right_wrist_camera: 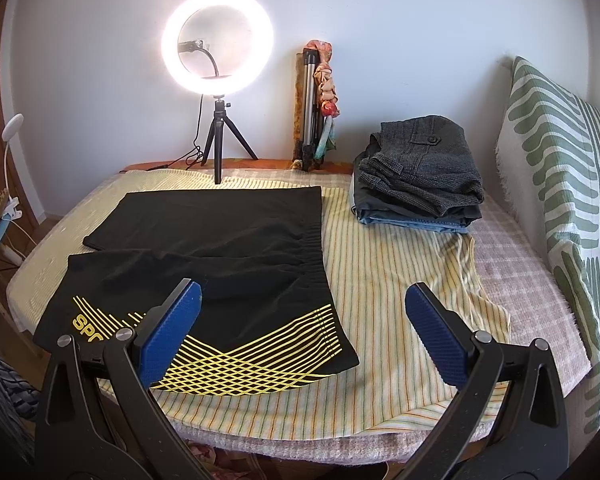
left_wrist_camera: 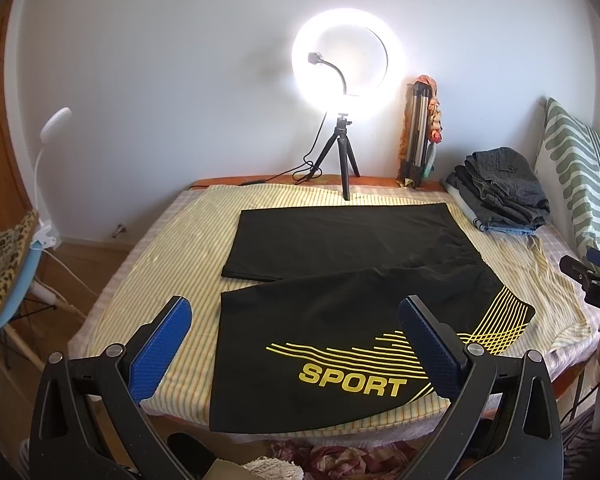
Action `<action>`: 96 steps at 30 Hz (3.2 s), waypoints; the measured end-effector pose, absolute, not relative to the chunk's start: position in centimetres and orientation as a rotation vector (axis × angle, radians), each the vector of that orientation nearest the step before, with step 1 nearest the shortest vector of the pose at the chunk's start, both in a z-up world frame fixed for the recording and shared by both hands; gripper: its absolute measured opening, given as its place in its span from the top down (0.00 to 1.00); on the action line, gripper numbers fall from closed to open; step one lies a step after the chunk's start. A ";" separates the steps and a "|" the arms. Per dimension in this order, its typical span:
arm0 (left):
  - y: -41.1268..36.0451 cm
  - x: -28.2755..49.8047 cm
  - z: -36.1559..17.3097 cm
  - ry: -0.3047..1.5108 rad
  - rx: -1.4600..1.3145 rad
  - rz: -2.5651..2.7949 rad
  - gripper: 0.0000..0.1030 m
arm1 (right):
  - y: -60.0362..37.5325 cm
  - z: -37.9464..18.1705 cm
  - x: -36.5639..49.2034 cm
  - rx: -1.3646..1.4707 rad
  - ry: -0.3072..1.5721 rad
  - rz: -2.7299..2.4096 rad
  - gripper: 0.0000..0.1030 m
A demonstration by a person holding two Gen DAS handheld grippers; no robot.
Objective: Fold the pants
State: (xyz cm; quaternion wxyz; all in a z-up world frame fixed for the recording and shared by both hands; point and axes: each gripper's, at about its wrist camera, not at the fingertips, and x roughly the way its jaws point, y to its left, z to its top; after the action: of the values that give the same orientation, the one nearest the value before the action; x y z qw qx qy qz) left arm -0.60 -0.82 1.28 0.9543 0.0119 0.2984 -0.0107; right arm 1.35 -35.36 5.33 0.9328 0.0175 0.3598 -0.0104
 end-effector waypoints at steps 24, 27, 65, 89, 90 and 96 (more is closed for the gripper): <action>-0.8 -0.4 0.7 0.610 0.034 -0.010 0.00 | -35.1 5.4 1.5 0.040 0.731 -0.016 0.00; -0.6 -0.2 0.6 0.608 0.049 0.001 0.00 | -34.9 5.5 1.6 0.048 0.731 -0.007 0.00; 2.3 2.1 -10.6 1.031 0.253 -0.491 0.70 | -27.4 -6.9 2.6 -0.684 1.077 0.566 0.39; 0.7 1.6 -11.6 1.056 0.302 -0.639 0.52 | -26.2 -7.9 3.7 -0.814 1.090 0.593 0.93; 0.5 1.5 -11.6 1.054 0.310 -0.649 0.52 | -26.2 -7.7 3.8 -0.803 1.086 0.589 0.93; -0.2 1.7 -12.6 1.051 0.366 -0.614 0.52 | -27.0 -5.0 6.1 -0.655 1.063 0.558 0.96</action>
State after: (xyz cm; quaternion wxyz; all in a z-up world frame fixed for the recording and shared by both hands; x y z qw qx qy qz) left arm 1.65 -0.23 -12.56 0.8047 0.1710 0.4910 -0.2866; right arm 6.09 -27.05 -5.04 0.7751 -0.3027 0.4910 0.2579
